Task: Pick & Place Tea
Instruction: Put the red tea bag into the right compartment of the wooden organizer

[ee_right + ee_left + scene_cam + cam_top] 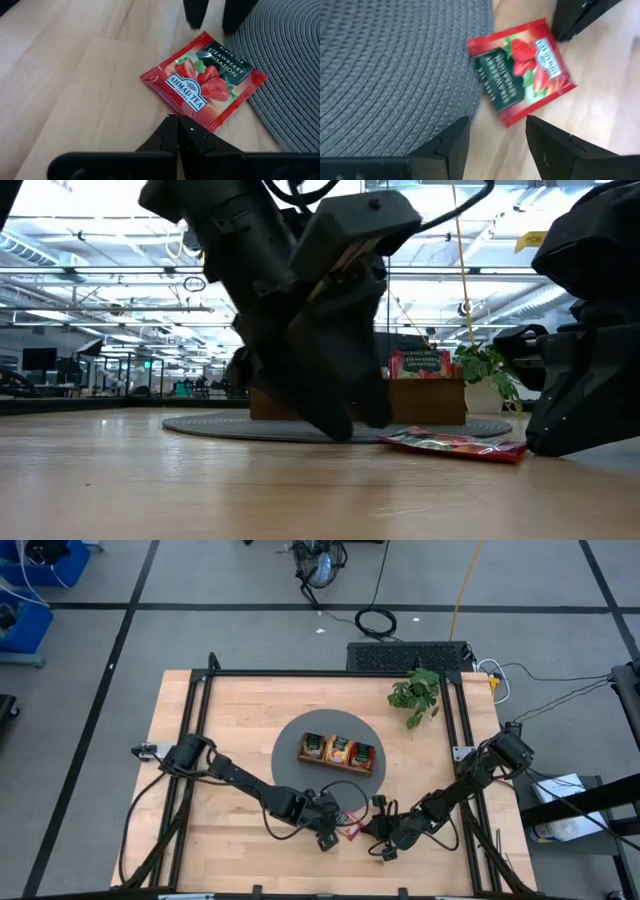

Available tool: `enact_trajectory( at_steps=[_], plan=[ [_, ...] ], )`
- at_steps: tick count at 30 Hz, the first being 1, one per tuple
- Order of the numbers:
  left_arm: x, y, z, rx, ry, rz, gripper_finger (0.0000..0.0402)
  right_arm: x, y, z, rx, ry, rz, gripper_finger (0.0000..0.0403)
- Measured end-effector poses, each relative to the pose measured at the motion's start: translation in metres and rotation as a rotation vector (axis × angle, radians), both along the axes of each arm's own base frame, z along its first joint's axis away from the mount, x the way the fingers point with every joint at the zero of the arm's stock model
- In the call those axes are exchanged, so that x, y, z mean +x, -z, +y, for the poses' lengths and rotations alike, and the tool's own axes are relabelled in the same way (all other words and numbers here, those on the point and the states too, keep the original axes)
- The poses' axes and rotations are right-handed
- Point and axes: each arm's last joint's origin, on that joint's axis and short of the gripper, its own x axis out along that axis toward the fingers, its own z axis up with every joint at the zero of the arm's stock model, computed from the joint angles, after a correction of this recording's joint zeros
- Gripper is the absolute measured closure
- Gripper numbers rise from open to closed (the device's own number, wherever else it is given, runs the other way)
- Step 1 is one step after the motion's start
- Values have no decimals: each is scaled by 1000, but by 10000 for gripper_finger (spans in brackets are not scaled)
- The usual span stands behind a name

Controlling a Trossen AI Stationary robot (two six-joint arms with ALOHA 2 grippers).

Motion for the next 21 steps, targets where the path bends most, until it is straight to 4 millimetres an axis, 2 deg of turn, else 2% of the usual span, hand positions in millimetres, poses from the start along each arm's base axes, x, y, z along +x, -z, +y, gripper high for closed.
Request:
enact_trajectory(
  at_steps=[4, 10, 21],
  plan=[
    [2, 4, 0, -28, 12, 13, 204, -1, -2, 2, -23, -17, -21, 403],
    [2, 5, 0, -15, 15, 12, 204, -4, -17, 10, -37, -56, -97, 403],
    [2, 5, 0, -14, 14, 11, 204, 3, -13, 1, -91, 4, -111, 403]
  ],
)
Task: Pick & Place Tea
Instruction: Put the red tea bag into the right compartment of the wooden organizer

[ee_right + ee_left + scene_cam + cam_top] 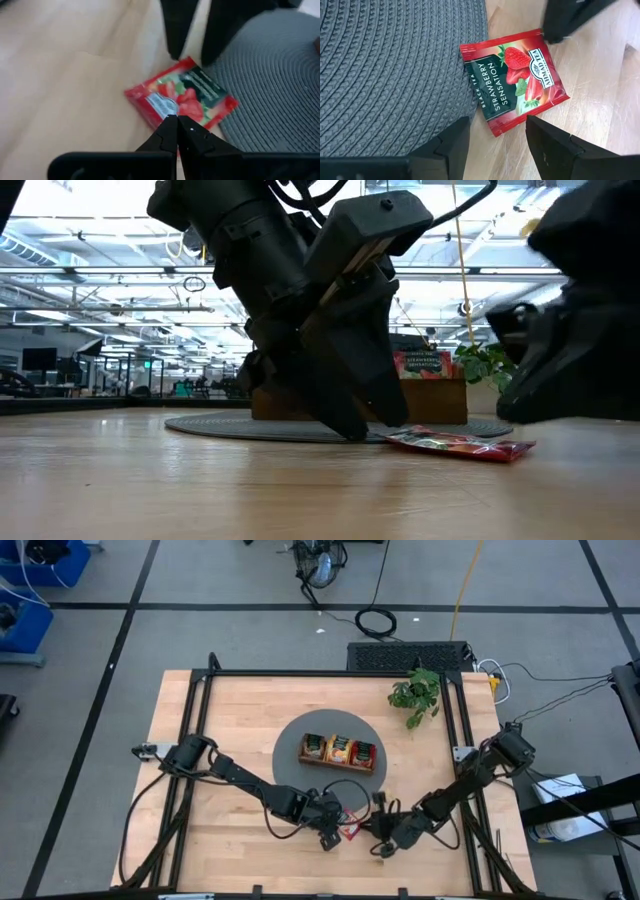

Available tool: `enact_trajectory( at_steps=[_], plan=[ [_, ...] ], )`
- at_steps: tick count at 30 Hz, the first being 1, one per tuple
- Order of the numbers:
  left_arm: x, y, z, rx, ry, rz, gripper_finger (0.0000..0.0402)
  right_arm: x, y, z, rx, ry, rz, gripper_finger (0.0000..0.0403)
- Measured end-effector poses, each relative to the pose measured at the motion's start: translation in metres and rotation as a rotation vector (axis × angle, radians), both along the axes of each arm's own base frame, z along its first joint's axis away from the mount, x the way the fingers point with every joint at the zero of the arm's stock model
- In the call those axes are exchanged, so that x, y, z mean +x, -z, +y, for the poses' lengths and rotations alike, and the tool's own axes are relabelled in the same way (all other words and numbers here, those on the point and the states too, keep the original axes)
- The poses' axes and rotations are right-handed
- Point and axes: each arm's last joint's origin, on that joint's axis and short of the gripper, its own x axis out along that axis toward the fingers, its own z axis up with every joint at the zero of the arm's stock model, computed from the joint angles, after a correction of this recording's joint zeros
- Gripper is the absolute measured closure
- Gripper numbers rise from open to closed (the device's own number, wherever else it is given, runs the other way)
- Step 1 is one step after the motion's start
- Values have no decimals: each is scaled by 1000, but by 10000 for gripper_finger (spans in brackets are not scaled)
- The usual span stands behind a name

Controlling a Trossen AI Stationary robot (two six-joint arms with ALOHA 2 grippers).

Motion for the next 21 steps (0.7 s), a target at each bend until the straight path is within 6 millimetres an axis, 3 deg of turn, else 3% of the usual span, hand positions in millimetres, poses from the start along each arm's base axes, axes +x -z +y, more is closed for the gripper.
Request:
enact_trajectory(
  at_steps=[13, 21],
  plan=[
    [0, 0, 0, 10, 12, -1, 204, 16, 45, -15, 157, 23, 122, 403],
    [-3, 1, 0, -35, 51, 54, 204, 16, 50, -17, 154, 34, 145, 403]
  ],
)
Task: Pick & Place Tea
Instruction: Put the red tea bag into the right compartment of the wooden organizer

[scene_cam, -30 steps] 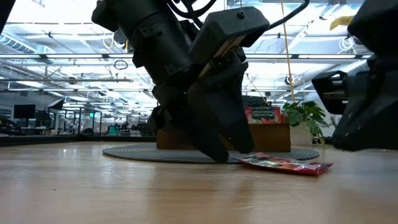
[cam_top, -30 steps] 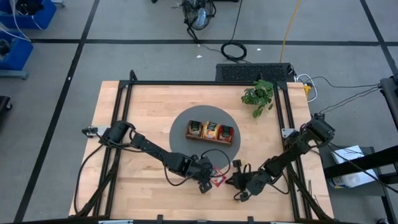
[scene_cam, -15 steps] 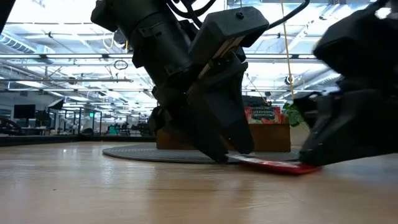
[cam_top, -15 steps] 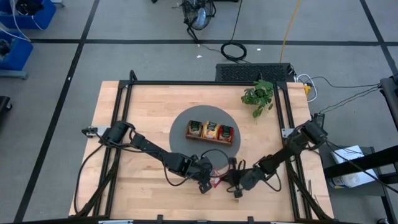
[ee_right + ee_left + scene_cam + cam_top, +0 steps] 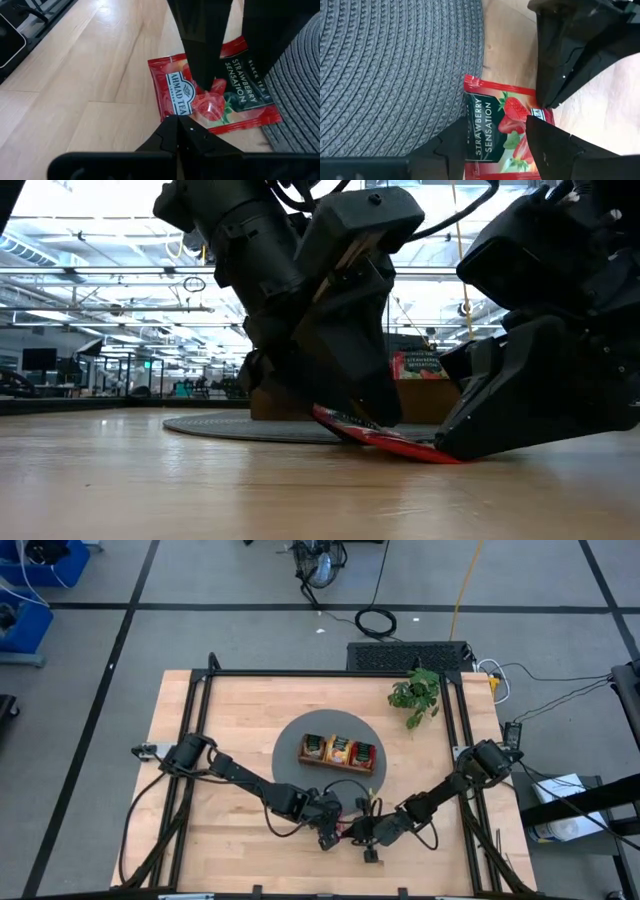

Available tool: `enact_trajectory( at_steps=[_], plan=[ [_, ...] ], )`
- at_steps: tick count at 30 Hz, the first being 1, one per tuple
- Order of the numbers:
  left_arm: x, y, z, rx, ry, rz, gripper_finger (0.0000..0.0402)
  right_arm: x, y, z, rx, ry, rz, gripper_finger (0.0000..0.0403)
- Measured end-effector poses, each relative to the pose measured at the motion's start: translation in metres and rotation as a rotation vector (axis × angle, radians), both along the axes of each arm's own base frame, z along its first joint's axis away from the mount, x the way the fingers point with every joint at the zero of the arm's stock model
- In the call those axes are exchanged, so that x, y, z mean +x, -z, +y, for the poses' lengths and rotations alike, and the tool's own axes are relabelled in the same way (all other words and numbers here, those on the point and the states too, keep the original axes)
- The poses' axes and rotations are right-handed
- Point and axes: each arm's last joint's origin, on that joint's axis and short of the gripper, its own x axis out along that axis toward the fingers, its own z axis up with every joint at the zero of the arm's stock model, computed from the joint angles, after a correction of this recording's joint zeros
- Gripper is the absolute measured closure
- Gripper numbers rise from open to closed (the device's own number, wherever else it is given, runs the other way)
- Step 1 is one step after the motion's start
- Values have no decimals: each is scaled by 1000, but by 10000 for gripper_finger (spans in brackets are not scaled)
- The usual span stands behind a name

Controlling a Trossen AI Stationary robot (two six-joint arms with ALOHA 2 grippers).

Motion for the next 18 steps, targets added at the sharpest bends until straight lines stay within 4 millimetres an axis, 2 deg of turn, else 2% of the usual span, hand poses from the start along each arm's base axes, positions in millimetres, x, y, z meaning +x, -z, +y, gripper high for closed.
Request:
enact_trajectory(
  at_steps=[6, 9, 12, 18],
  plan=[
    [-2, -5, -1, 5, 44, 1, 206, 0, 0, 0, 0, 0, 1, 403],
    [-4, -10, -1, 19, 57, -12, 227, 0, 0, 0, 0, 0, 0, 403],
    [-5, -15, -3, 40, 81, -36, 269, 0, 0, 0, -5, -6, -3, 403],
    [-4, -17, -2, 90, 143, -59, 380, 0, 0, 0, -10, -12, -8, 403]
  ],
)
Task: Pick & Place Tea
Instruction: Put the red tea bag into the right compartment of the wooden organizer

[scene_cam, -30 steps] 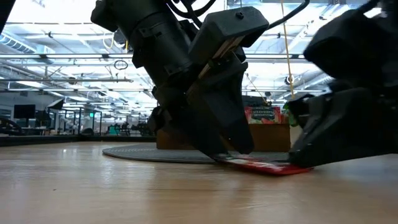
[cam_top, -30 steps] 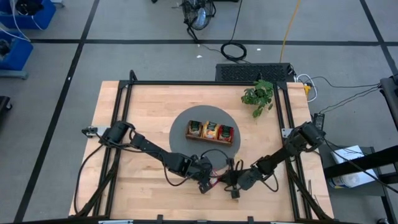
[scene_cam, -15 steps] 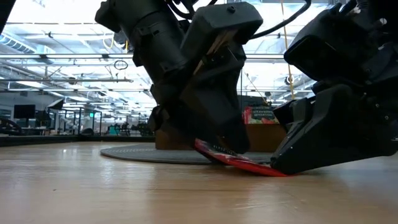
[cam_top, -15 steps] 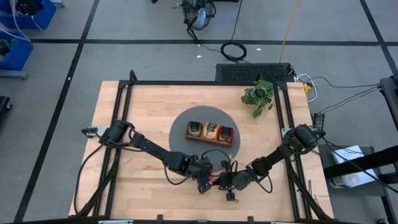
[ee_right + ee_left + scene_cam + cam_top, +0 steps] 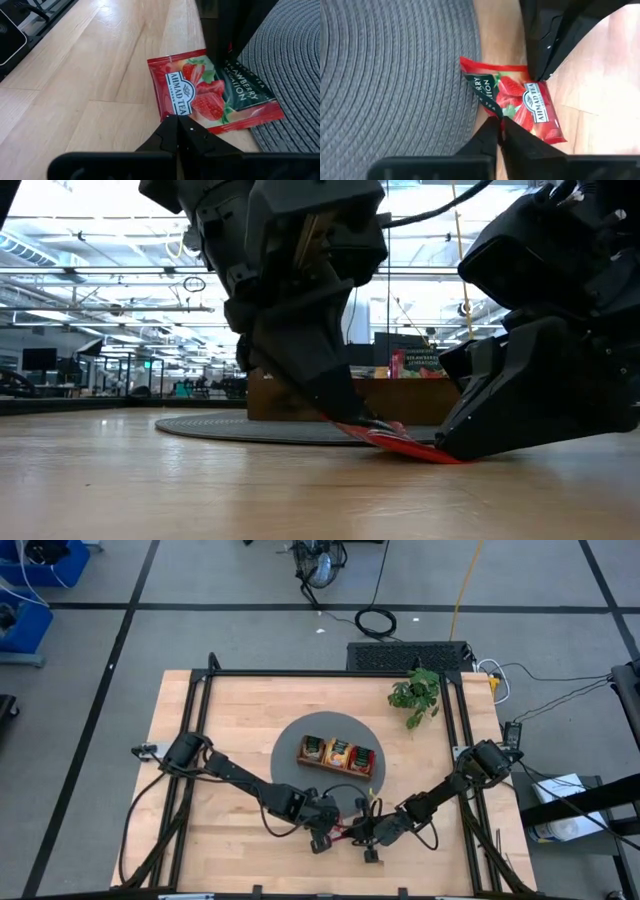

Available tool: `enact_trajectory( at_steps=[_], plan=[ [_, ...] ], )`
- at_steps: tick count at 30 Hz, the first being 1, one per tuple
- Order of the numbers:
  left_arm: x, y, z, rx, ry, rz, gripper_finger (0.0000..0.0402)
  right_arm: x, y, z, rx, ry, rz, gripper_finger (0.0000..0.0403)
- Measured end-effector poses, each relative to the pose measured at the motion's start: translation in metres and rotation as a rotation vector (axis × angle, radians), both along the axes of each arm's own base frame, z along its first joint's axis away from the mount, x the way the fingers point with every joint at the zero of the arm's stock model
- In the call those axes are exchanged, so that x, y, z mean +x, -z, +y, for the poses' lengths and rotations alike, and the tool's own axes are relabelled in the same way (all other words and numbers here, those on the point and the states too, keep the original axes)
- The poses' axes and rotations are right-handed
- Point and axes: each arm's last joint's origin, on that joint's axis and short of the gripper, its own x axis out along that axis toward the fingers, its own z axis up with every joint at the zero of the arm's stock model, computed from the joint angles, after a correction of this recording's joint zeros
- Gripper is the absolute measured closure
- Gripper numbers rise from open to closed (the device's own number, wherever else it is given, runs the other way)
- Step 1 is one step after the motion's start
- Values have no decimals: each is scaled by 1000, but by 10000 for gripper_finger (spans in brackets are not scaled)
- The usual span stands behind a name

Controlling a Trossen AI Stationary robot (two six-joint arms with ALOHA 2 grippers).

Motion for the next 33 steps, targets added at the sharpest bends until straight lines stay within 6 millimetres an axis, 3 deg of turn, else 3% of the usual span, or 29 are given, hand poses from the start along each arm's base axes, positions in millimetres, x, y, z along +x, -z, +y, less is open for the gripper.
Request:
enact_trajectory(
  at_steps=[9, 14, 17, 21, 25, 33],
  plan=[
    [2, -3, -5, 59, 79, -57, 397, 1, -10, 6, -23, -77, -65, 403],
    [1, -6, -14, 125, 168, -112, 398, -6, -43, 18, 25, -183, -137, 393],
    [1, -12, -23, 164, 215, -147, 398, -13, -75, 29, 78, -237, -237, 386],
    [1, -23, -35, 249, 258, -187, 398, -23, -102, 32, 91, -224, -312, 371],
    [2, -40, -48, 375, 253, -240, 399, -26, -115, 30, 99, -103, -358, 324],
    [1, -58, -59, 600, 199, -293, 399, -19, -109, 14, 150, 53, -278, 198]
  ],
)
